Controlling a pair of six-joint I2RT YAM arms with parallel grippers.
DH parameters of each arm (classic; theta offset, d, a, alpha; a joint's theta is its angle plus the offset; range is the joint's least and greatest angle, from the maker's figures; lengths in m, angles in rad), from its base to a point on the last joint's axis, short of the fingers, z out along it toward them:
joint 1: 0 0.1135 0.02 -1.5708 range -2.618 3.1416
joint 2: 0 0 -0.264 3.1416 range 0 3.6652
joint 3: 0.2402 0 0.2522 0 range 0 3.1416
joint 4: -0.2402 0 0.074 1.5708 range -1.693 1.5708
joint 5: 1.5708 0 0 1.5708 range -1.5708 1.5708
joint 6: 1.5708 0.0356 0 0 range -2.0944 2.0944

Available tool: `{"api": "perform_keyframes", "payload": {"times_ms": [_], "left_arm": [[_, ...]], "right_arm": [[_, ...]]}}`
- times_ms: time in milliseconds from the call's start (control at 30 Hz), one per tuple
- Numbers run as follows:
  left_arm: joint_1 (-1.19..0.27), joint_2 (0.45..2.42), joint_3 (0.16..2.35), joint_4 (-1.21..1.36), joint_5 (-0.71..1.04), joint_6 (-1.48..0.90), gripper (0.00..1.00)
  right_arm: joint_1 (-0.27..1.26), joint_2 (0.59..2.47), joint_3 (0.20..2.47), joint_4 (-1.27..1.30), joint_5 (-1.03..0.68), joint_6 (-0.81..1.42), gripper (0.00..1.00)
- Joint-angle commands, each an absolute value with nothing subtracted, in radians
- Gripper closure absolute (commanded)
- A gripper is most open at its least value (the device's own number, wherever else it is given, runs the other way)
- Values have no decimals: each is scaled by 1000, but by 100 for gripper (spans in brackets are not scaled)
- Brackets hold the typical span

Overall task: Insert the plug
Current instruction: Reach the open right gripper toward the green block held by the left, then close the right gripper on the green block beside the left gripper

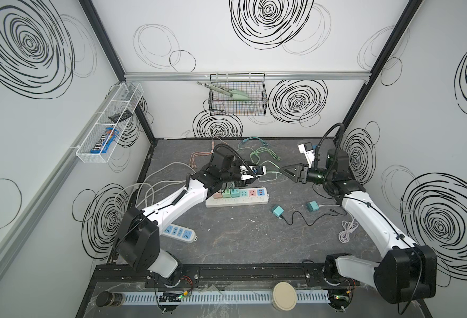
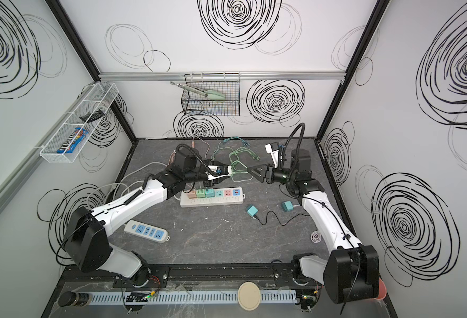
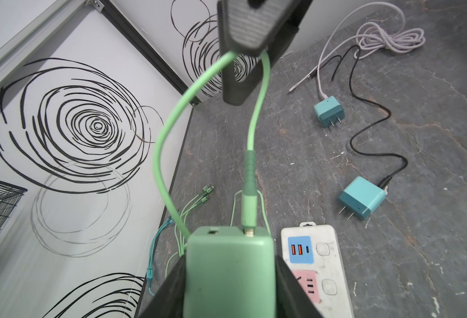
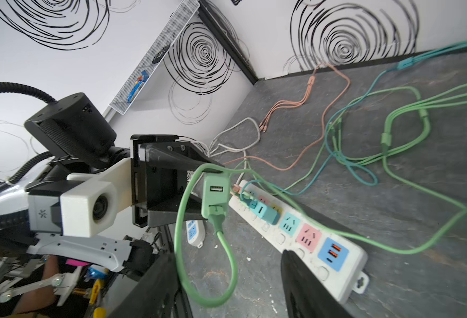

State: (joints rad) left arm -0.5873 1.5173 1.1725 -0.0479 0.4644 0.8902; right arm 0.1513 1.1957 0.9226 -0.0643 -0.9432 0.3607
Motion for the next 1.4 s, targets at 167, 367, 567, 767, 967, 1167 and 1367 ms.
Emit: {"api": "perform_keyframes", "payload": {"times_ms": [167,367,567,767,967,1167,1367], "left_arm": [[-579,1506,1191,-67,470,926,100],[-571,1499,1187,-97,425,949,100],[-572,1502,1196,-100,441,953,100],[-565,1502,1202,-99,484,936,100],[-557,1493,1192,-81,509,922,100],[-555,1484,1178,-64,538,908,100],[-568,1476,1146,-23,555,905,100]], "right_arm": [[250,1031,883,-70,-515,336,51],[276,976,909,-55,-493,297,58],[353,1105,978,16,-923,338,62],[464,1131,974,-124,-814,152,62],[487,1130,890,-77,-841,126,62],[504,1157,873,-3,-728,160,63],[503,1240,933,83,-601,249,71]]}}
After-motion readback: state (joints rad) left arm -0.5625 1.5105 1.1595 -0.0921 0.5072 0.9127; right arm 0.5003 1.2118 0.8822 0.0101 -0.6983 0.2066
